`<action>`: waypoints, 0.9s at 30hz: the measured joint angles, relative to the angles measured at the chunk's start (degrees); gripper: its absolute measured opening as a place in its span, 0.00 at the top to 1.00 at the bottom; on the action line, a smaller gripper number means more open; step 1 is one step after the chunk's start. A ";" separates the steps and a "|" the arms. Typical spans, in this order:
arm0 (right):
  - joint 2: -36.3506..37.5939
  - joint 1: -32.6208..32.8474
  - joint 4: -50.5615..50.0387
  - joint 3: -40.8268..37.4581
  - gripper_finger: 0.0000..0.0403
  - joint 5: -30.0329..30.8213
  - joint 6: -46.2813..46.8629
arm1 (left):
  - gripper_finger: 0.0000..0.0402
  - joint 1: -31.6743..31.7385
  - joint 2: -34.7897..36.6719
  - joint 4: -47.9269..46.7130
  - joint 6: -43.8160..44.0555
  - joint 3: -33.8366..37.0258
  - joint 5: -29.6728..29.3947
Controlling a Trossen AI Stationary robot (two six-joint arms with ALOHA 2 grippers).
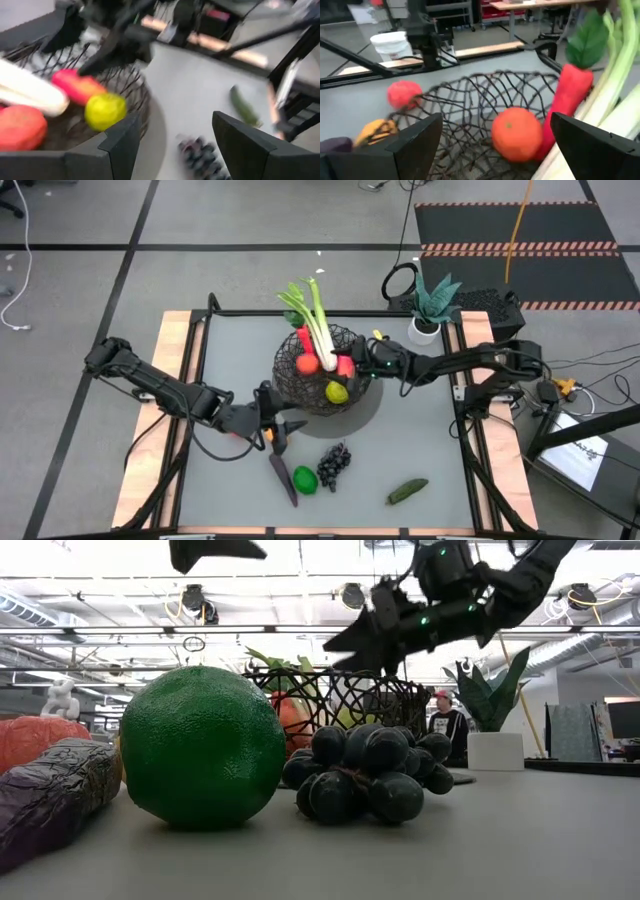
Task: Build produce basket
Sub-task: Put the red pumpkin into the black woven basket
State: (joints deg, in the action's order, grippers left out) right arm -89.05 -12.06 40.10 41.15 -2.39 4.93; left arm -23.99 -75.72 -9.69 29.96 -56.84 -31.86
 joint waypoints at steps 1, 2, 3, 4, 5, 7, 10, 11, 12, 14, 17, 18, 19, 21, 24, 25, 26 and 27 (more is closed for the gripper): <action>1.34 0.13 -1.33 0.00 0.09 -1.03 -0.82 | 0.39 0.00 -0.03 -1.99 0.19 0.00 -0.16; 2.87 0.36 -3.29 0.00 0.10 -2.34 -1.42 | 0.39 -0.05 -0.03 -4.00 0.58 0.00 -0.22; 4.38 0.58 -5.48 0.00 0.10 -3.75 -1.93 | 0.39 -0.11 -0.03 -6.00 1.27 0.00 -0.29; 5.73 0.93 -6.96 0.00 0.10 -4.93 -2.43 | 0.39 -0.11 -0.03 -8.33 2.18 0.00 -0.52; 7.24 1.27 -8.75 0.00 0.11 -5.91 -2.94 | 0.39 -0.11 -0.03 -10.89 3.02 0.00 -1.04; 10.14 2.01 -13.07 0.00 0.12 -7.31 -4.28 | 0.39 -0.15 -0.03 -16.23 5.24 0.00 -2.01; 13.99 3.38 -19.84 0.00 0.13 -8.03 -7.05 | 0.39 -0.20 -0.03 -25.44 11.51 0.00 -2.56; 15.16 3.85 -22.02 0.00 0.13 -8.04 -7.88 | 0.39 -0.44 -0.05 -28.58 14.25 0.00 -2.61; 16.29 4.24 -24.22 0.00 0.13 -8.07 -8.62 | 0.39 -0.73 -0.03 -31.80 17.26 0.00 -2.66; 18.30 4.91 -27.24 0.00 0.14 -8.11 -9.91 | 0.39 -1.49 -0.03 -37.94 23.99 0.00 -2.44; 21.01 5.71 -30.89 -0.02 0.14 -8.07 -11.66 | 0.39 -3.13 -0.03 -44.58 35.54 0.11 -2.09; 21.66 5.91 -31.09 -0.02 0.14 -8.07 -11.76 | 0.39 -3.43 -0.03 -45.86 38.52 0.17 -1.23; 22.33 6.13 -31.28 -0.02 0.14 -8.07 -11.74 | 0.39 -3.76 -0.04 -47.02 41.05 0.18 -0.42; 23.49 6.63 -31.63 -0.02 0.14 -8.09 -11.69 | 0.39 -5.04 -0.04 -48.06 45.65 0.27 0.22; 24.96 7.58 -33.43 -0.19 0.14 -8.16 -11.67 | 0.36 -6.69 -0.03 -45.91 50.69 1.32 2.89; 25.24 7.88 -33.52 -0.51 0.14 -8.15 -11.67 | 0.33 -7.06 -0.03 -45.34 52.31 1.97 3.94; 25.58 8.23 -33.54 -1.05 0.14 -8.15 -11.67 | 0.30 -7.42 -0.03 -44.84 53.93 2.73 4.81; 25.95 8.55 -33.72 -1.74 0.14 -8.15 -11.67 | 0.27 -7.78 -0.03 -44.54 55.46 3.53 5.58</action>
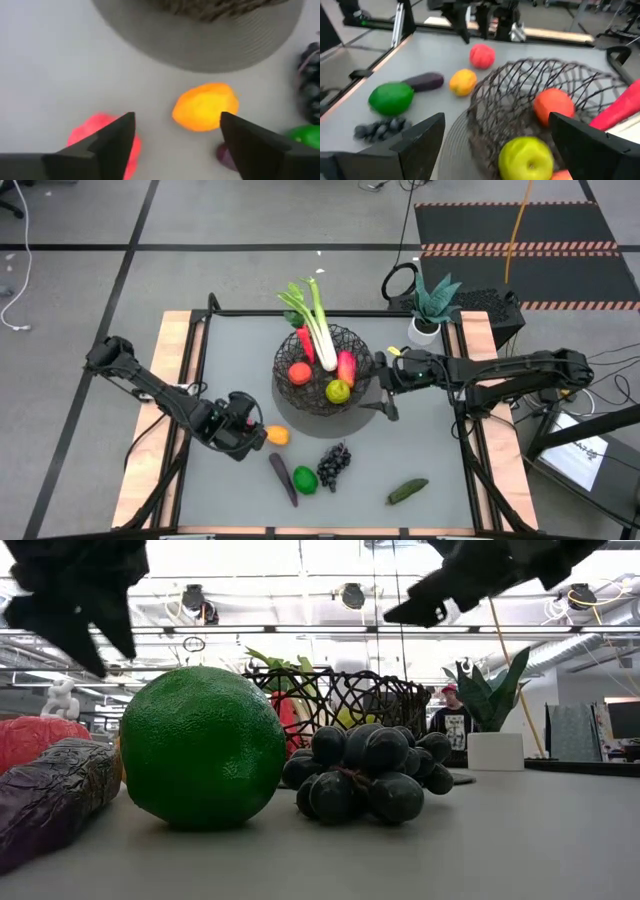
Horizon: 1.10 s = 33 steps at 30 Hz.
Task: Build produce basket
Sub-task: Put the red pumpkin into the black woven basket
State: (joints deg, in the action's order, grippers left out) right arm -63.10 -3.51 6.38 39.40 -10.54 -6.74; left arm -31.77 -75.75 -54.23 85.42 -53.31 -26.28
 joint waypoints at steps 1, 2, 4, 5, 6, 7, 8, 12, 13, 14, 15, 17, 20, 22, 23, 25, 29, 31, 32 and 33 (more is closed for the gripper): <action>0.23 0.30 -0.02 -0.67 0.14 -0.01 0.00 | 0.23 -0.40 0.00 0.09 1.37 0.85 0.77; 0.40 0.55 0.14 -1.20 0.14 -0.02 0.01 | 0.19 -0.69 0.00 0.05 2.57 1.73 1.61; 0.76 0.84 0.12 -2.29 0.14 -0.03 0.04 | 0.11 -0.96 0.00 -0.05 5.00 3.55 2.80; 0.77 0.98 0.09 -2.59 0.14 -0.01 0.25 | 0.07 -0.99 0.00 -0.08 6.34 4.47 3.01; 0.75 1.01 0.18 -2.80 0.14 -0.01 0.57 | 0.04 -0.98 -0.02 -0.21 7.58 5.33 3.52; 0.75 1.01 0.20 -3.00 0.14 -0.03 0.88 | 0.02 -0.94 -0.02 -0.56 8.69 6.06 3.91; 0.75 1.01 0.12 -3.11 0.14 -0.01 1.16 | 0.01 -0.78 0.00 -0.74 9.64 6.75 4.17; 0.75 1.01 0.38 -3.11 0.14 -0.03 1.44 | 0.03 -0.17 0.00 -1.69 12.99 8.96 4.96; 0.75 1.01 0.60 -3.11 0.14 -0.03 1.43 | 0.04 -0.07 -0.02 -1.55 13.43 9.43 5.77; 0.75 1.01 0.80 -3.11 0.14 -0.03 1.42 | 0.04 -0.02 -0.02 -1.29 13.81 9.86 6.47; 0.75 1.01 0.98 -3.11 0.14 -0.03 1.42 | 0.03 -0.03 -0.02 -1.22 14.25 10.23 6.94; 0.75 1.01 1.11 -3.11 0.14 -0.03 1.40 | 0.03 -0.02 -0.02 -1.12 15.07 10.87 7.40; 0.75 1.01 1.11 -3.11 0.14 -0.03 1.40 | 0.03 -0.08 -0.02 -0.58 15.55 11.79 7.82; 0.75 1.01 1.11 -3.11 0.14 -0.03 1.39 | 0.03 -0.13 -0.02 0.38 15.66 12.48 7.82; 0.75 1.01 1.11 -3.11 0.14 -0.03 1.40 | 0.03 -0.13 -0.02 1.06 15.66 12.74 7.82; 0.75 1.01 1.11 -3.11 0.14 -0.03 1.45 | 0.03 -0.11 -0.02 1.63 15.67 13.13 7.82; 0.75 1.01 1.12 -3.11 0.14 -0.03 1.49 | 0.04 -0.12 -0.02 2.06 16.28 13.82 7.82; 0.75 1.01 1.11 -3.11 0.14 -0.03 1.51 | 0.05 -0.39 -0.01 2.16 16.32 14.27 7.82; 0.75 1.01 1.11 -3.11 0.14 -0.03 1.51 | 0.06 -0.60 -0.02 2.31 16.32 14.64 7.82; 0.75 1.01 1.11 -3.11 0.14 -0.03 1.51 | 0.08 -0.71 -0.02 2.71 16.31 15.04 7.81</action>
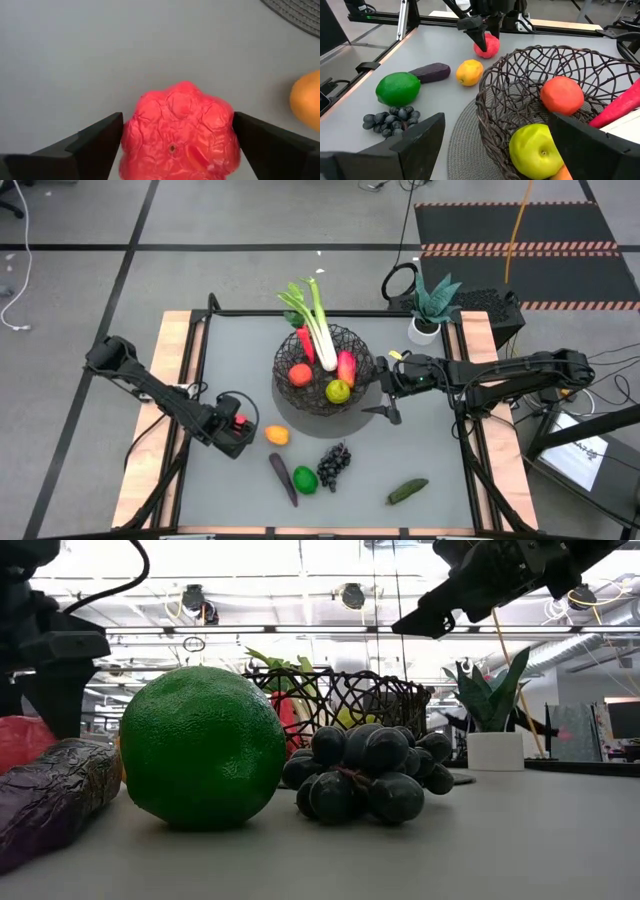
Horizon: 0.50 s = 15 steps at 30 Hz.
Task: Build produce basket
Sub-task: Put the red pumpkin into the black woven basket
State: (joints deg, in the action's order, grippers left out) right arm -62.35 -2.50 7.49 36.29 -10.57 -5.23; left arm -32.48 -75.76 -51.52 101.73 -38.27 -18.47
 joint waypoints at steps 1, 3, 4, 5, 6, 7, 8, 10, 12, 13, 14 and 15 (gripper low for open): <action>0.00 0.00 0.00 0.00 0.14 0.00 0.00 | 0.10 -0.10 0.06 0.94 -0.04 0.46 -0.10; 0.00 0.00 0.00 0.00 0.14 0.00 0.02 | 0.14 -0.29 0.15 1.92 -0.24 0.99 -0.38; 0.00 0.00 0.01 0.00 0.14 0.00 0.02 | 0.16 -0.34 0.15 1.92 -0.24 0.99 -0.43; 0.00 0.00 0.00 0.00 0.14 0.00 0.02 | 0.18 -0.34 0.15 1.96 -0.26 0.99 -0.41; 0.00 0.00 0.00 0.00 0.14 0.00 0.02 | 0.19 -0.34 0.15 1.96 -0.28 0.97 -0.41; 0.00 0.00 0.00 0.00 0.14 0.00 0.04 | 0.20 -0.34 0.15 1.91 -0.30 0.88 -0.41; 0.00 0.00 0.00 0.00 0.14 0.00 0.04 | 0.20 -0.34 0.11 1.66 -0.35 0.65 -0.41; 0.00 0.00 0.00 0.00 0.14 0.00 0.04 | 0.20 -0.34 0.03 1.97 -1.24 0.01 -0.49; 0.00 0.00 0.00 0.00 0.14 0.00 0.11 | 0.19 -0.30 0.00 2.19 -2.81 -1.17 -1.53; 0.00 0.00 0.03 0.00 0.14 -0.01 0.29 | 0.19 -0.19 0.01 2.04 -3.70 -1.91 -2.28; 0.00 0.00 0.17 0.00 0.14 -0.01 0.50 | 0.19 -0.08 0.00 2.00 -4.86 -2.73 -3.23; 0.00 0.00 0.34 0.00 0.14 -0.02 0.78 | 0.19 -0.05 0.03 1.98 -5.97 -3.72 -4.48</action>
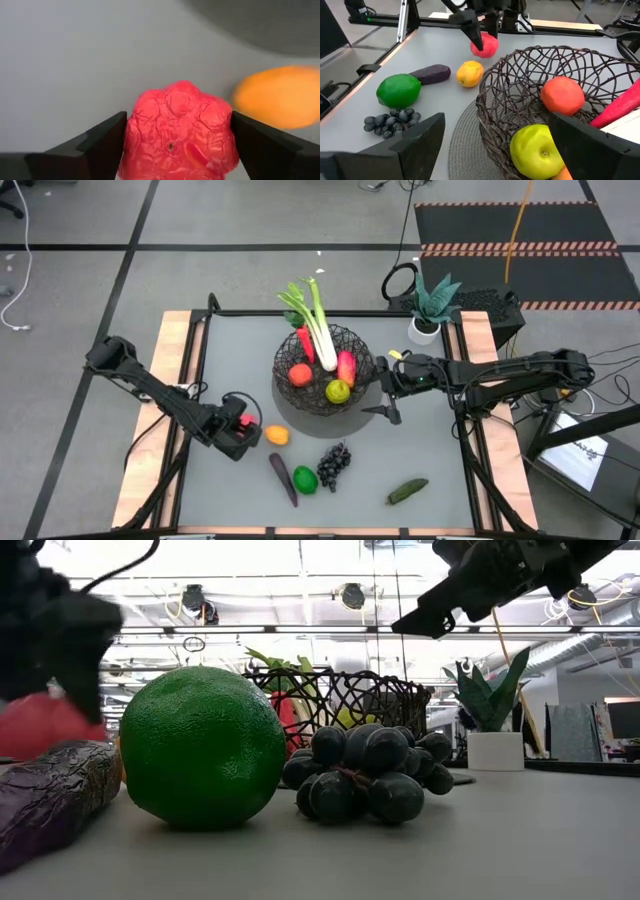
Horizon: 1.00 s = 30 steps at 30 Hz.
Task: Build produce basket
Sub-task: Put the red pumpkin into the black woven basket
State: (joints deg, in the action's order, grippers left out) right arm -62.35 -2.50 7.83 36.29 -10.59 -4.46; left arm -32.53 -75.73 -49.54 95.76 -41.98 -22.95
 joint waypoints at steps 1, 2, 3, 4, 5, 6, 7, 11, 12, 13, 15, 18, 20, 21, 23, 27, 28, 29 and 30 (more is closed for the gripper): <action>0.00 0.00 0.28 0.00 0.14 0.00 0.25 | 0.19 0.02 0.17 0.02 -1.49 -1.01 -1.36; 0.00 0.00 0.57 0.00 0.14 0.00 0.38 | 0.19 0.01 0.40 -0.03 -3.09 -2.07 -2.82; 0.00 0.00 0.74 0.00 0.14 0.00 0.55 | 0.20 -0.03 0.52 -0.06 -4.79 -3.34 -4.16; 0.00 0.00 0.83 0.00 0.14 0.00 0.58 | 0.20 -0.03 0.54 0.07 -6.62 -4.60 -5.61; 0.00 0.00 0.86 0.00 0.14 0.00 0.58 | 0.21 -0.03 0.52 0.13 -8.77 -5.88 -6.95; 0.00 0.00 0.87 0.00 0.14 0.00 0.58 | 0.21 -0.03 0.51 0.05 -11.37 -7.17 -8.20; 0.00 0.00 0.91 0.00 0.14 0.00 0.59 | 0.21 -0.03 0.51 0.05 -14.16 -8.60 -9.45; 0.00 0.00 0.90 0.00 0.14 0.00 0.67 | 0.18 0.04 0.51 0.22 -25.15 -13.44 -13.82; 0.00 0.00 0.90 0.00 0.14 0.00 0.67 | 0.18 0.04 0.51 0.35 -28.07 -14.52 -15.09; 0.00 0.00 0.90 0.00 0.14 0.00 0.67 | 0.17 0.04 0.51 0.42 -31.12 -15.47 -16.07; 0.00 0.00 0.90 0.00 0.14 0.00 0.67 | 0.17 0.04 0.51 0.38 -37.60 -16.97 -17.30; 0.00 0.00 0.90 0.00 0.14 0.00 0.67 | 0.17 0.40 0.51 0.39 -46.77 -18.73 -19.31; 0.00 0.00 0.90 0.00 0.14 0.00 0.67 | 0.17 0.92 0.51 0.39 -50.77 -19.63 -20.69; 0.00 0.02 0.88 0.00 0.14 0.00 0.64 | 0.17 1.27 0.51 0.42 -52.36 -19.99 -21.41; 0.00 0.02 0.88 0.00 0.14 0.00 0.64 | 0.17 1.92 0.54 1.04 -55.66 -20.23 -22.80; 0.00 0.02 0.88 0.00 0.14 0.00 -0.03 | 0.17 2.68 0.54 5.10 -66.21 -20.23 -22.98; 0.00 0.02 0.88 0.00 0.14 0.00 -0.32 | 0.17 2.68 0.42 6.60 -69.62 -20.23 -22.98; 0.00 0.02 0.88 0.00 0.14 0.00 -0.44 | 0.17 2.82 0.35 8.35 -73.29 -20.23 -22.96; 0.00 0.02 0.88 0.00 0.14 0.00 -0.43 | 0.17 2.89 0.32 10.01 -77.16 -20.23 -22.89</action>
State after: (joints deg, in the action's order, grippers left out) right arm -62.35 -2.48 8.71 36.29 -10.59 -4.89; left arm -29.64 -75.42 -39.53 18.60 -62.22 -45.83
